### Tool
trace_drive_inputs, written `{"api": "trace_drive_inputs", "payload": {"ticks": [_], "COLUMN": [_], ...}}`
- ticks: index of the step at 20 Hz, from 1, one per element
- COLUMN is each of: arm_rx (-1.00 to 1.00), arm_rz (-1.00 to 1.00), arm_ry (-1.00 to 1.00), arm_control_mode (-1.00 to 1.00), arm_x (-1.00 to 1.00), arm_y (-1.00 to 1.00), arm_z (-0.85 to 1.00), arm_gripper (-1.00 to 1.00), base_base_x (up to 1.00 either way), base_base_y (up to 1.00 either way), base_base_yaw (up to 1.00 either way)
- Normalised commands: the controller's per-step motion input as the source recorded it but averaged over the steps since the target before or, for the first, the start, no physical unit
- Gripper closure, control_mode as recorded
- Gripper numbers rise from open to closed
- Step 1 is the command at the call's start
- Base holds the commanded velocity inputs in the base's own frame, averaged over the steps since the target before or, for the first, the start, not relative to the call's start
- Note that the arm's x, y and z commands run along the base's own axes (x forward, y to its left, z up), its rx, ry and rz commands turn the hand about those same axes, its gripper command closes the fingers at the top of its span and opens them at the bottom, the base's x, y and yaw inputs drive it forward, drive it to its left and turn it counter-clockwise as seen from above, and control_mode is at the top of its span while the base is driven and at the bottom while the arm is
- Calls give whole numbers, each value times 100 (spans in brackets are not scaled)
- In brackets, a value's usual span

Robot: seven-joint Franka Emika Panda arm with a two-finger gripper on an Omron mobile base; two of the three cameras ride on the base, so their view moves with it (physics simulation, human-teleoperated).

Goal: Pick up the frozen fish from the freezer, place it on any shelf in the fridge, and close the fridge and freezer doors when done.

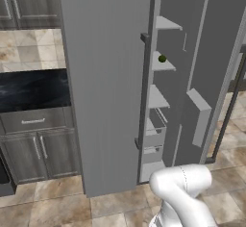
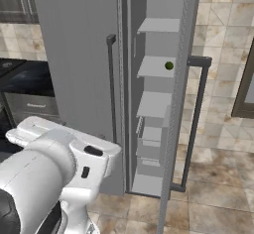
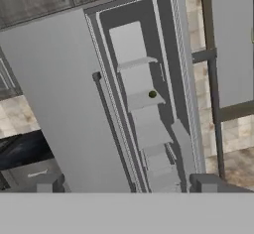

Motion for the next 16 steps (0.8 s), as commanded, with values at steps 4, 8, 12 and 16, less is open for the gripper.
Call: {"api": "trace_drive_inputs", "payload": {"ticks": [4, 8, 12, 16], "arm_rx": [4, 0, 0, 0], "arm_rz": [0, 0, 0, 1], "arm_ry": [0, 0, -5, 0], "arm_control_mode": [-100, -100, -100, -100], "arm_x": [-68, 2, 45, 68], "arm_y": [-100, -100, -88, -61], "arm_z": [0, -2, -2, -10], "arm_gripper": [-100, -100, -100, -100], "base_base_x": [0, 0, 0, 0], "base_base_y": [0, 0, 0, 0], "base_base_yaw": [0, 0, 0, 0]}}
